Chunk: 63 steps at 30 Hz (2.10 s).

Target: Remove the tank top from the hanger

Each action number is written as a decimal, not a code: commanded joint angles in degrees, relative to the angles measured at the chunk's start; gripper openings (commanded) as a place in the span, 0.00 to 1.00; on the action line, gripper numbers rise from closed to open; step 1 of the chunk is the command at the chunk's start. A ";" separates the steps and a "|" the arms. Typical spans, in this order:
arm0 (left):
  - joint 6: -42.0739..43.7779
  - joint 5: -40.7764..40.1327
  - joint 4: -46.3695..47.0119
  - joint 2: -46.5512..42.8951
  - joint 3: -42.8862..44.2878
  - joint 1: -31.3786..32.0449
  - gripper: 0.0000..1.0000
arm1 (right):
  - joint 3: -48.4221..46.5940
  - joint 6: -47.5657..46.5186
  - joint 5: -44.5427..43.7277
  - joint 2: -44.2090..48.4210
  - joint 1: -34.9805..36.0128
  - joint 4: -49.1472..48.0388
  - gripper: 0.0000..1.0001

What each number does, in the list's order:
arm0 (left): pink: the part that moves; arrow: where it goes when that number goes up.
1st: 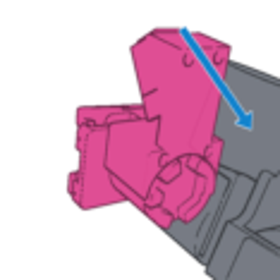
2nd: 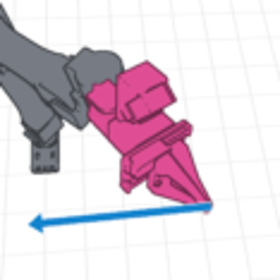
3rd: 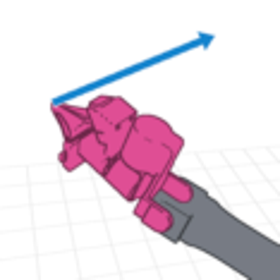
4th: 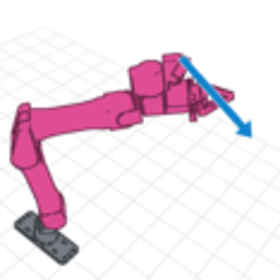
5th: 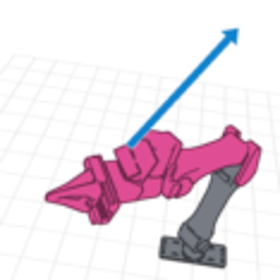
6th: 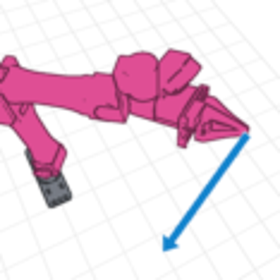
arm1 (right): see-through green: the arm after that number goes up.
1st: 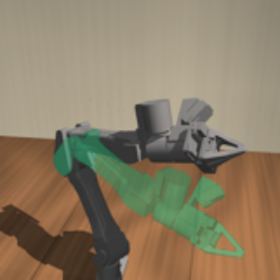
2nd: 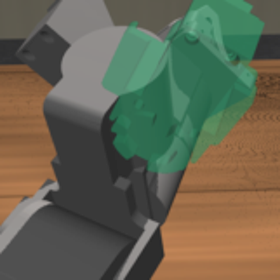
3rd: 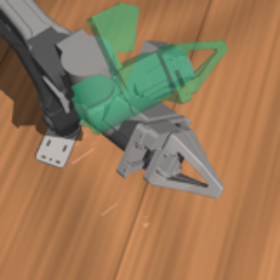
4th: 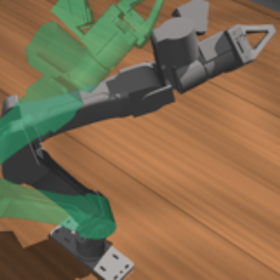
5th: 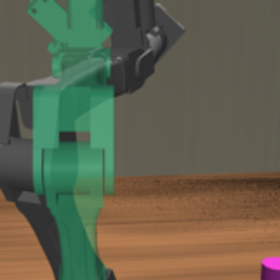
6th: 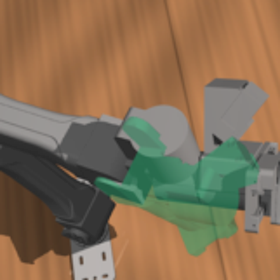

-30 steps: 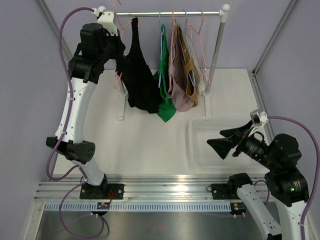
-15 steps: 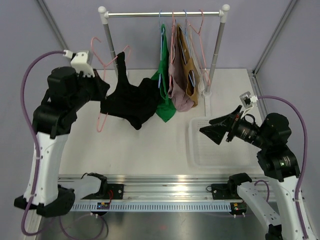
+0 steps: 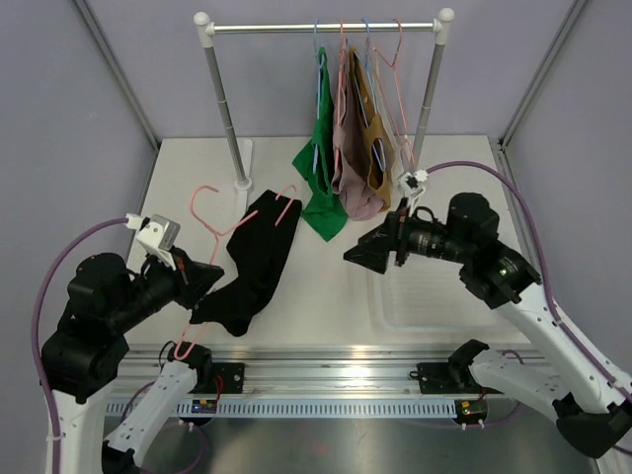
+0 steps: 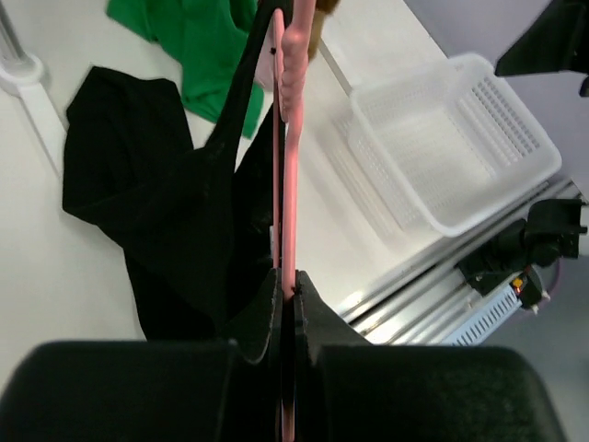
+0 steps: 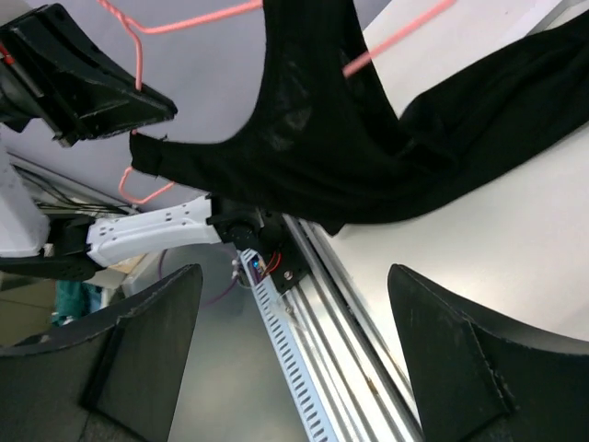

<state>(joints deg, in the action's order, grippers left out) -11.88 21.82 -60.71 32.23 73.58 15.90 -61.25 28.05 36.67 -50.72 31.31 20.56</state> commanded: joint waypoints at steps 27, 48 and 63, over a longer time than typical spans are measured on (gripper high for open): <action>-1.74 6.49 5.25 -0.24 -9.60 0.36 0.00 | -7.31 -12.05 -65.04 -29.62 33.90 -25.57 0.13; -2.01 18.42 8.05 -0.33 -10.48 1.94 0.00 | -5.37 -13.46 -65.85 -23.56 16.06 -8.96 0.00; -27.05 7.04 73.02 -4.19 -24.17 1.94 0.00 | 9.48 -2.84 -18.42 -5.36 16.15 -19.94 0.00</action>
<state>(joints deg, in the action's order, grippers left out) -31.94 35.81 -13.28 28.05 51.46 17.63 -53.32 21.56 4.05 -57.45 47.77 6.26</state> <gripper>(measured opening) 0.027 0.018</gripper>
